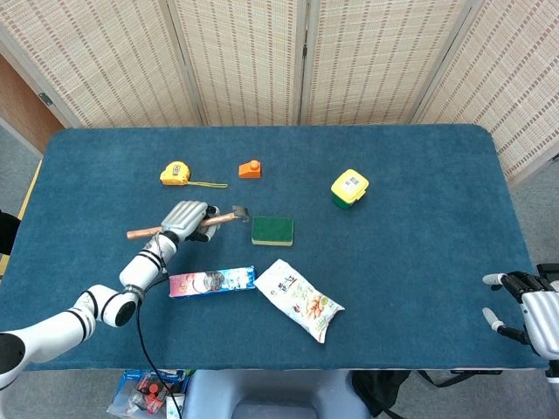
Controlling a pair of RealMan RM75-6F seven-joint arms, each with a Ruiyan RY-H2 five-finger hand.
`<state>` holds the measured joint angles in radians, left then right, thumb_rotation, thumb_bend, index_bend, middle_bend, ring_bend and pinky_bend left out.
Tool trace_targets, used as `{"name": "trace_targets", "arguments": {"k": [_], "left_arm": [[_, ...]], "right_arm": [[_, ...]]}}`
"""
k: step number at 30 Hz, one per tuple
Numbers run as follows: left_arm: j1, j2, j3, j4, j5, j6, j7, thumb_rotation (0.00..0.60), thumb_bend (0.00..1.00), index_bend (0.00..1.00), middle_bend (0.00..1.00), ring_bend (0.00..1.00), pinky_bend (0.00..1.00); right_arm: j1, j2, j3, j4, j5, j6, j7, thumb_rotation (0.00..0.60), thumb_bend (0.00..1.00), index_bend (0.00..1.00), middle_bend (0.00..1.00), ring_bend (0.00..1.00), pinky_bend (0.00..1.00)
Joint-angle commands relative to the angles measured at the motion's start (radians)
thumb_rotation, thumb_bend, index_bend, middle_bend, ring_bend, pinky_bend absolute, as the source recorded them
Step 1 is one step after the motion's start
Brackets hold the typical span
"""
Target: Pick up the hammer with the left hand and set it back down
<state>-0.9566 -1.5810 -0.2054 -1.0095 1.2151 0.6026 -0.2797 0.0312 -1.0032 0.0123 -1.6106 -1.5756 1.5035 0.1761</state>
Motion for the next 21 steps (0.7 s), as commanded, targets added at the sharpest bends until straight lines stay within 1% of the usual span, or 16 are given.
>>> {"name": "trace_targets", "arguments": {"k": [1, 4, 5, 7, 8, 9, 10, 11, 12, 13, 14, 15, 17, 21], "left_arm": [[0.011, 0.001, 0.006, 0.015, -0.008, -0.005, -0.005, 0.600, 0.59, 0.72, 0.84, 0.89, 0.98], [0.020, 0.001, 0.013, 0.028, -0.017, -0.018, -0.004, 0.600, 0.59, 0.71, 0.84, 0.88, 0.98], [0.022, 0.002, 0.016, 0.029, -0.020, -0.026, -0.004, 0.600, 0.59, 0.69, 0.81, 0.84, 0.94], [0.025, 0.009, 0.021, 0.024, -0.027, -0.045, -0.002, 0.600, 0.56, 0.60, 0.73, 0.73, 0.85], [0.026, 0.017, 0.024, 0.015, -0.032, -0.059, 0.000, 0.600, 0.51, 0.51, 0.65, 0.62, 0.75], [0.026, 0.024, 0.026, 0.007, -0.037, -0.070, 0.003, 0.600, 0.46, 0.44, 0.57, 0.54, 0.68], [0.026, 0.034, 0.028, -0.006, -0.042, -0.081, 0.009, 0.600, 0.37, 0.30, 0.43, 0.38, 0.54], [0.028, 0.040, 0.029, -0.016, -0.046, -0.083, 0.015, 0.600, 0.31, 0.18, 0.29, 0.25, 0.41], [0.031, 0.046, 0.029, -0.027, -0.049, -0.078, 0.022, 0.600, 0.28, 0.08, 0.16, 0.13, 0.29], [0.038, 0.053, 0.027, -0.041, -0.052, -0.061, 0.032, 0.600, 0.27, 0.03, 0.08, 0.06, 0.21], [0.045, 0.056, 0.026, -0.052, -0.054, -0.043, 0.040, 0.600, 0.26, 0.00, 0.02, 0.02, 0.13], [0.054, 0.058, 0.023, -0.062, -0.057, -0.022, 0.047, 0.600, 0.26, 0.00, 0.00, 0.00, 0.09], [0.077, 0.067, 0.018, -0.090, -0.062, 0.028, 0.058, 0.600, 0.26, 0.00, 0.00, 0.00, 0.06], [0.127, 0.104, 0.008, -0.157, -0.092, 0.109, 0.087, 0.600, 0.26, 0.00, 0.00, 0.00, 0.03]], "right_arm": [[0.002, -0.001, 0.000, -0.001, -0.001, -0.002, -0.002, 0.600, 0.26, 0.35, 0.42, 0.27, 0.28], [0.004, -0.001, 0.000, -0.005, -0.005, -0.003, -0.006, 0.600, 0.26, 0.35, 0.42, 0.27, 0.28], [0.004, -0.001, 0.000, -0.006, -0.006, -0.002, -0.007, 0.600, 0.26, 0.35, 0.42, 0.27, 0.28], [0.005, -0.001, 0.000, -0.009, -0.008, 0.000, -0.010, 0.600, 0.26, 0.35, 0.42, 0.27, 0.28], [0.005, 0.000, 0.000, -0.010, -0.009, 0.000, -0.011, 0.600, 0.26, 0.35, 0.42, 0.27, 0.28], [0.005, 0.000, 0.000, -0.012, -0.010, 0.000, -0.012, 0.600, 0.26, 0.35, 0.42, 0.27, 0.28], [0.006, 0.000, 0.000, -0.013, -0.011, 0.001, -0.013, 0.600, 0.26, 0.35, 0.42, 0.27, 0.28], [0.006, 0.001, 0.000, -0.014, -0.012, 0.002, -0.014, 0.600, 0.26, 0.35, 0.42, 0.27, 0.28], [0.005, 0.001, 0.000, -0.014, -0.012, 0.003, -0.015, 0.600, 0.26, 0.35, 0.42, 0.27, 0.28], [0.005, 0.001, 0.000, -0.015, -0.012, 0.004, -0.015, 0.600, 0.26, 0.35, 0.42, 0.27, 0.28], [0.005, 0.001, 0.000, -0.016, -0.013, 0.005, -0.016, 0.600, 0.26, 0.35, 0.42, 0.27, 0.28], [0.005, 0.001, 0.000, -0.017, -0.015, 0.006, -0.017, 0.600, 0.26, 0.35, 0.42, 0.27, 0.28], [0.003, 0.002, -0.001, -0.019, -0.018, 0.011, -0.016, 0.600, 0.26, 0.35, 0.42, 0.27, 0.28], [0.000, 0.003, -0.001, -0.015, -0.016, 0.014, -0.013, 0.600, 0.26, 0.35, 0.42, 0.27, 0.28]]}}
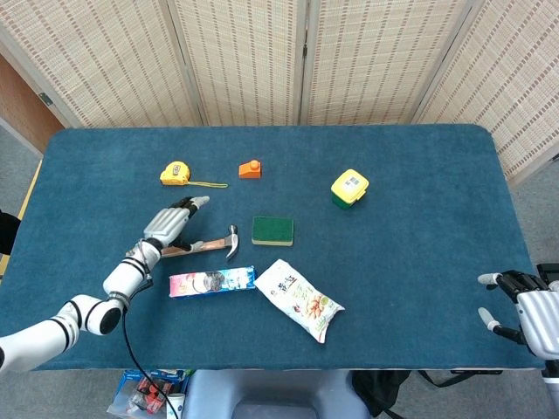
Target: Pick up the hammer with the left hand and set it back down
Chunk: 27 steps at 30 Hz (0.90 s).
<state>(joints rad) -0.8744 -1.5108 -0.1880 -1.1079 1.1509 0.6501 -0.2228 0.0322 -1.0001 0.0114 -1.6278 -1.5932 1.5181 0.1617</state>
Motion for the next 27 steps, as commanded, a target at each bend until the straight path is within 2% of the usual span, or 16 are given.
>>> {"name": "trace_targets", "arguments": {"k": [1, 5, 12, 19, 27], "left_arm": [[0.056, 0.048, -0.009, -0.076, -0.040, 0.073, 0.043, 0.600, 0.26, 0.00, 0.00, 0.00, 0.03], [0.117, 0.117, 0.000, -0.173, -0.107, 0.142, 0.119, 0.600, 0.26, 0.00, 0.00, 0.00, 0.03], [0.262, 0.194, 0.040, -0.309, -0.123, 0.421, 0.292, 0.600, 0.26, 0.00, 0.00, 0.00, 0.03], [0.408, 0.266, 0.092, -0.428, -0.059, 0.613, 0.318, 0.600, 0.26, 0.00, 0.00, 0.00, 0.01], [0.552, 0.276, 0.145, -0.474, 0.109, 0.850, 0.298, 0.600, 0.26, 0.00, 0.00, 0.00, 0.01]], "right_arm": [[-0.001, 0.000, -0.001, 0.003, 0.002, -0.001, 0.004, 0.600, 0.26, 0.35, 0.42, 0.27, 0.28], [0.001, 0.000, -0.002, 0.012, 0.002, -0.005, 0.016, 0.600, 0.26, 0.35, 0.42, 0.27, 0.28], [0.006, 0.003, -0.005, 0.025, 0.004, -0.017, 0.034, 0.600, 0.26, 0.35, 0.42, 0.27, 0.28], [0.007, 0.000, -0.006, 0.027, -0.006, -0.011, 0.035, 0.600, 0.26, 0.35, 0.42, 0.27, 0.28], [0.009, 0.001, -0.005, 0.017, -0.005, -0.013, 0.026, 0.600, 0.26, 0.35, 0.42, 0.27, 0.28]]}}
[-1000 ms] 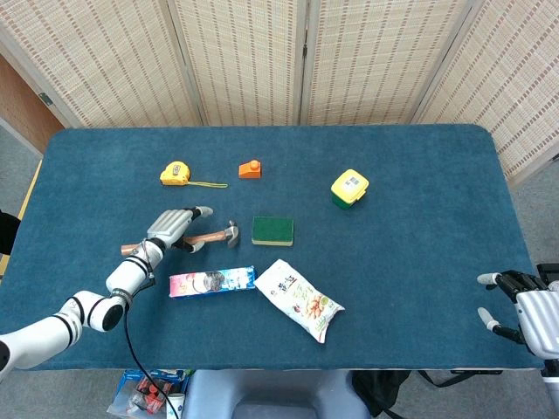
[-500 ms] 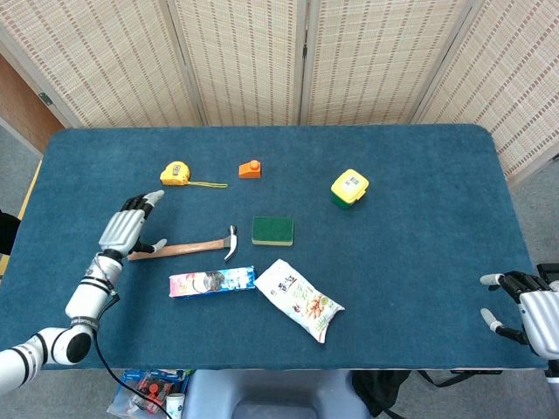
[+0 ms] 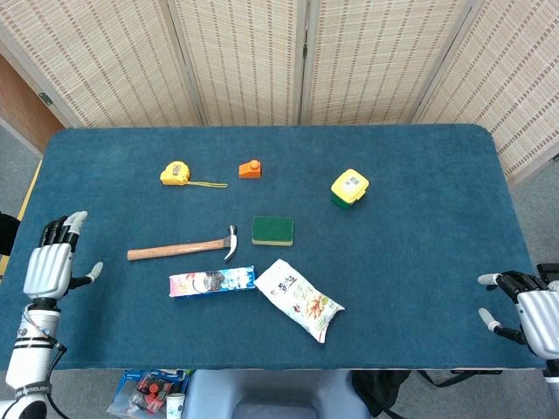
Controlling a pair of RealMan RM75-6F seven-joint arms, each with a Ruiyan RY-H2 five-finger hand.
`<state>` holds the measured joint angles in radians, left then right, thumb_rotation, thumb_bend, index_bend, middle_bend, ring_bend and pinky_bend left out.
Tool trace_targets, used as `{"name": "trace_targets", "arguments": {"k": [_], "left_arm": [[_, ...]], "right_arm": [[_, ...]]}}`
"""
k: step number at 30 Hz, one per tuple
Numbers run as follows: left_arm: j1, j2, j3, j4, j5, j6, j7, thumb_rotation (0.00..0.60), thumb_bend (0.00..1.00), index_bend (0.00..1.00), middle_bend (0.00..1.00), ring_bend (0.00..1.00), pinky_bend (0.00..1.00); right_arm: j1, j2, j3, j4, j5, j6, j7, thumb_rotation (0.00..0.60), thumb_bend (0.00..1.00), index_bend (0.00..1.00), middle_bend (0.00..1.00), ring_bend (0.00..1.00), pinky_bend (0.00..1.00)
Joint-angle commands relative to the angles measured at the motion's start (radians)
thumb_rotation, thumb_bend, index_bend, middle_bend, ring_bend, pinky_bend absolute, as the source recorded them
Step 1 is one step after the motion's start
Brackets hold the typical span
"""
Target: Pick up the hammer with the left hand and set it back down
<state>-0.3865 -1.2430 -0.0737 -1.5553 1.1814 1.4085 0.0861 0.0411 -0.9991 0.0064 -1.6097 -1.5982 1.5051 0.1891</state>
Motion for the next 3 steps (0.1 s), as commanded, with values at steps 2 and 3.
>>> {"name": "trace_targets", "arguments": {"k": [2, 3], "left_arm": [[0.095, 0.003, 0.046, -0.032, 0.115, 0.134, -0.003, 0.600, 0.26, 0.00, 0.00, 0.00, 0.00], [0.107, 0.002, 0.051, -0.037, 0.127, 0.149, 0.003, 0.600, 0.26, 0.00, 0.00, 0.00, 0.00]], "right_arm": [[0.002, -0.001, 0.000, -0.003, -0.001, -0.002, -0.004, 0.600, 0.26, 0.35, 0.42, 0.27, 0.28], [0.002, -0.001, 0.000, -0.004, -0.001, -0.003, -0.005, 0.600, 0.26, 0.35, 0.42, 0.27, 0.28]]}}
